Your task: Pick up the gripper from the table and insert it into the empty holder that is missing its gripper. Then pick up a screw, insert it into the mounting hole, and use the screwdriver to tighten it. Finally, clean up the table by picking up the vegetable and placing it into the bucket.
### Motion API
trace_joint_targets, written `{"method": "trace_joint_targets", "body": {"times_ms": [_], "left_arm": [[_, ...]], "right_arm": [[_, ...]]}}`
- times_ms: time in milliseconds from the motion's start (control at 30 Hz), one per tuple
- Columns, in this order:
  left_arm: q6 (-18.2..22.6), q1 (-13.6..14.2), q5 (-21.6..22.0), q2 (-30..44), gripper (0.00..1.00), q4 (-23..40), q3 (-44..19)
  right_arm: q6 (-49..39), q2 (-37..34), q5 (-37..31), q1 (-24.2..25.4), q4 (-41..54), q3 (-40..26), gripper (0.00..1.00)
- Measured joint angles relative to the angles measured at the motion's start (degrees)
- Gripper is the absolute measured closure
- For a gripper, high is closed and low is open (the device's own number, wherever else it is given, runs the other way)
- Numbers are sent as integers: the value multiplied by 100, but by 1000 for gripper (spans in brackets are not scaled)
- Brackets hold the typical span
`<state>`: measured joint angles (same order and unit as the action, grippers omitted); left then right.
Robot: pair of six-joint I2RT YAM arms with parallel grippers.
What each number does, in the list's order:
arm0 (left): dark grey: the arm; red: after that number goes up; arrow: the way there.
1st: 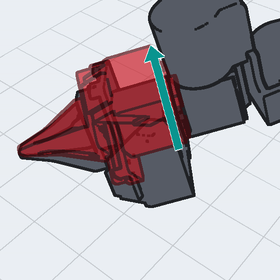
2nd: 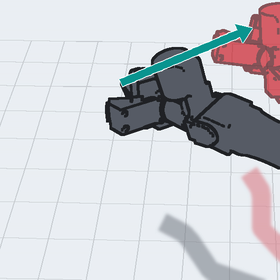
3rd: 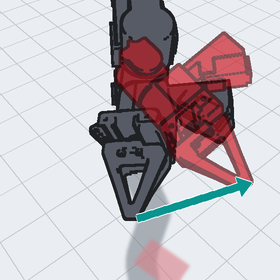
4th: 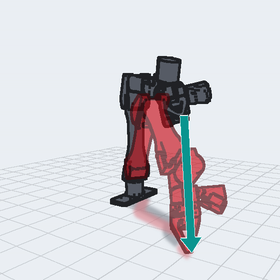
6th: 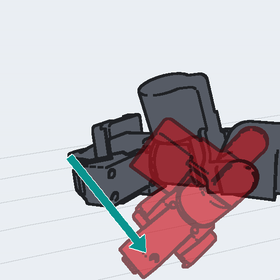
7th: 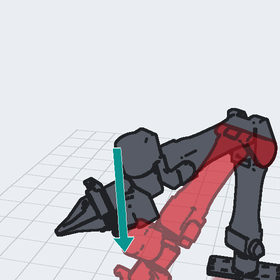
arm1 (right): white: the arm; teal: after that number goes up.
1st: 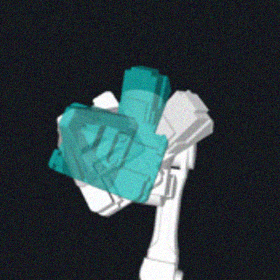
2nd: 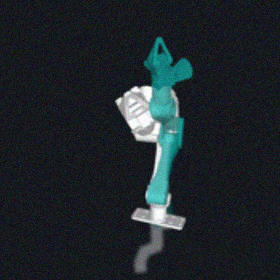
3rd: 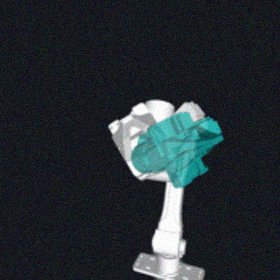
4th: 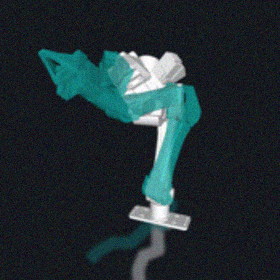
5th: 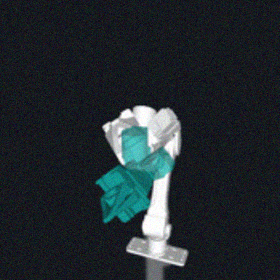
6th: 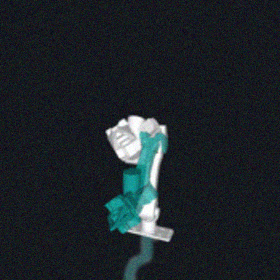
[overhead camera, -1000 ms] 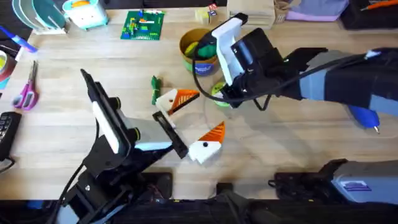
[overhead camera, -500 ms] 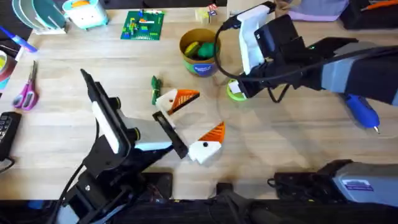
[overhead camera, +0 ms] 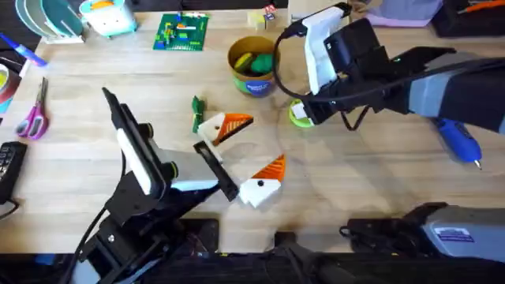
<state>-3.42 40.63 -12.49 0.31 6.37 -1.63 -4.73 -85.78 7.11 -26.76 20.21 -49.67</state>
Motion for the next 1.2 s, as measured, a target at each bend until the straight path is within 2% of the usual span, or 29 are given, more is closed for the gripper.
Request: {"method": "trace_joint_targets", "body": {"times_ms": [100, 300, 433, 533, 667, 900, 1200], "left_arm": [[-2, 2, 0, 0, 8, 0, 0], [-2, 0, 0, -2, 8, 0, 0], [0, 2, 0, 0, 8, 0, 0], [0, 1, 0, 0, 8, 0, 0], [-1, 0, 0, 0, 8, 0, 0], [0, 2, 0, 0, 8, 0, 0], [0, 1, 0, 0, 7, 0, 0]], "right_arm": [[0, 155, -52, -2, 194, 0, 995], [0, 1116, -293, 0, 422, -186, 995], [0, 1826, -347, -13, 485, -483, 995], [41, 1967, -459, -111, 1123, -967, 995], [42, 1658, -581, -453, 2111, -1887, 995], [-8, 810, -650, -1426, 2818, -3418, 995], [-26, -330, -669, -2698, 3580, -4642, 995]]}}
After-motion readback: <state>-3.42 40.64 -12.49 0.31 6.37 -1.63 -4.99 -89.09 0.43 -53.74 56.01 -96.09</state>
